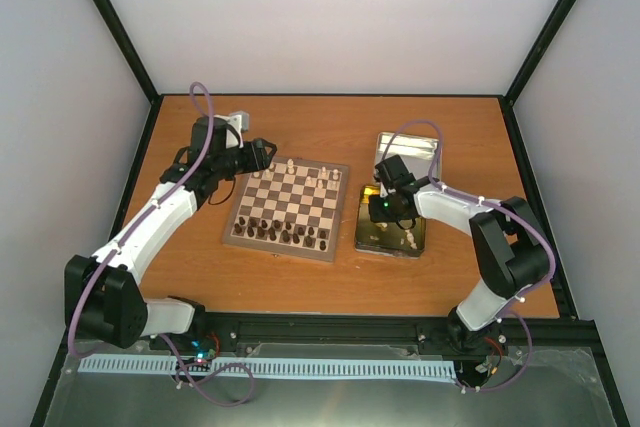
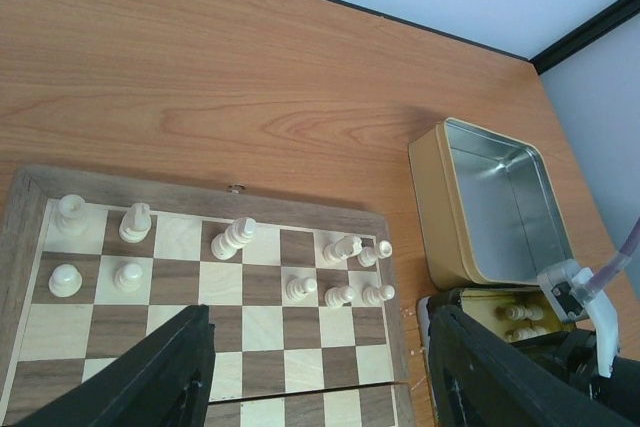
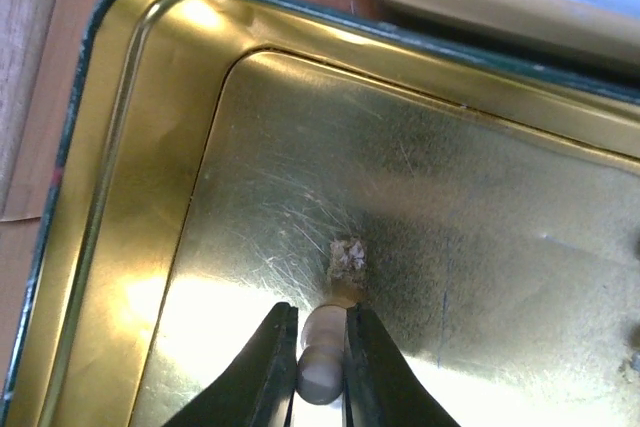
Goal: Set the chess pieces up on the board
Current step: Pick up the chess piece from the storage box, then place the chess piece on the chessboard.
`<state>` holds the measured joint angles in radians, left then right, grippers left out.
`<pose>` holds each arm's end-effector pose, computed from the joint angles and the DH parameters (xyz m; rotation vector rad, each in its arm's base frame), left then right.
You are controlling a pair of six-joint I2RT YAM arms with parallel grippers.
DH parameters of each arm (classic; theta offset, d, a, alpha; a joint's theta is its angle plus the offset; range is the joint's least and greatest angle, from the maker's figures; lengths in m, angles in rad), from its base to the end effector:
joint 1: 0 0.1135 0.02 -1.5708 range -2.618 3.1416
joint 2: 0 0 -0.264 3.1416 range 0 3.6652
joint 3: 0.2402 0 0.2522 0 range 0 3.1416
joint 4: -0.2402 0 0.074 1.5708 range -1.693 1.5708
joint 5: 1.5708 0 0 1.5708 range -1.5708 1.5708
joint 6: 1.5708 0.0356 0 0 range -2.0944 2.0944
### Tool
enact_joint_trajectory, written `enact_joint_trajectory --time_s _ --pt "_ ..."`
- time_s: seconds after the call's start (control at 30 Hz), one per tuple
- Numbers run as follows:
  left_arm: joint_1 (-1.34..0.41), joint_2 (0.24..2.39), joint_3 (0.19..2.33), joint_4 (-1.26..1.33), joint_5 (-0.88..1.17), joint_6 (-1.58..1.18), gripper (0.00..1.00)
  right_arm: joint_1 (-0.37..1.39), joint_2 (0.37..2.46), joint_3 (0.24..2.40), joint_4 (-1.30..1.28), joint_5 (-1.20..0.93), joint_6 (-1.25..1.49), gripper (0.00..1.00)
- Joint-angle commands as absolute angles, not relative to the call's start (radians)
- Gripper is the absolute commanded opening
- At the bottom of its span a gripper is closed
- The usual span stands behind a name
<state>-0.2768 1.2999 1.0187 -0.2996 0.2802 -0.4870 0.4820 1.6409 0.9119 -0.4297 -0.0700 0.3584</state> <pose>0.2780 -0.0892 0.2982 -0.0646 2.2193 -0.7351 0.2691 0.1436 0.1581 -0.1917 2.7688 0.3254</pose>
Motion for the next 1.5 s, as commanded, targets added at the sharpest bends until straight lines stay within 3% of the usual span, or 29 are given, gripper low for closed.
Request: enact_joint_trajectory --time_s 0.0,0.27,0.53,0.67,0.87,1.07,1.47 --pt "-0.276 1.282 1.01 -0.298 0.281 -0.469 0.6 0.489 1.648 0.927 -0.418 -0.079 0.363 0.09" --pt "-0.276 1.27 0.988 -0.289 0.318 -0.463 0.6 0.489 1.557 0.866 -0.284 -0.044 0.443 0.04" --pt "-0.287 1.265 0.879 -0.108 0.544 -0.505 0.63 0.489 1.346 0.787 -0.201 -0.031 0.619 0.05" --pt "-0.288 1.254 0.874 -0.112 0.48 -0.523 0.63 0.49 1.311 0.797 -0.181 -0.108 0.626 0.06" --pt "-0.288 1.158 0.86 -0.162 0.232 -0.576 0.63 0.608 1.406 0.955 -0.311 -0.037 0.515 0.07" --pt "-0.288 0.977 0.831 -0.196 0.011 -0.57 0.65 0.755 1.628 1.204 -0.474 0.083 0.456 0.08" --pt "-0.288 0.767 0.892 -0.375 -0.144 -0.459 0.77 0.851 2.049 1.692 -0.664 0.173 0.387 0.09"
